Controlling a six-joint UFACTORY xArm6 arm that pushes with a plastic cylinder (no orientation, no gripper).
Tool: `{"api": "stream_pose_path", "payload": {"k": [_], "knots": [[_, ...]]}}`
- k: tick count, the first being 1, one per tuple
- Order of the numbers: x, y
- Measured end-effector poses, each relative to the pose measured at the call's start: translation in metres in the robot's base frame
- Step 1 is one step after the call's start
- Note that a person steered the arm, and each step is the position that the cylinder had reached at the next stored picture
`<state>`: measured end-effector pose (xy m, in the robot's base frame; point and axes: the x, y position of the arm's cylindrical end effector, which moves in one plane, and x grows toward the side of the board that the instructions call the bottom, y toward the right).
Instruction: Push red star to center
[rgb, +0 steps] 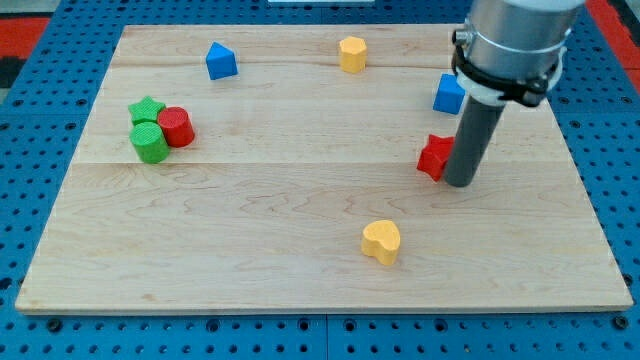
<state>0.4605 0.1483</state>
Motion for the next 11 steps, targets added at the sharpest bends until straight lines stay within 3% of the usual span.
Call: {"api": "stream_pose_path", "payload": {"k": [2, 6, 9, 11], "knots": [[-0.006, 0.036], [-0.030, -0.024], [0.002, -0.071], [-0.006, -0.107]]}}
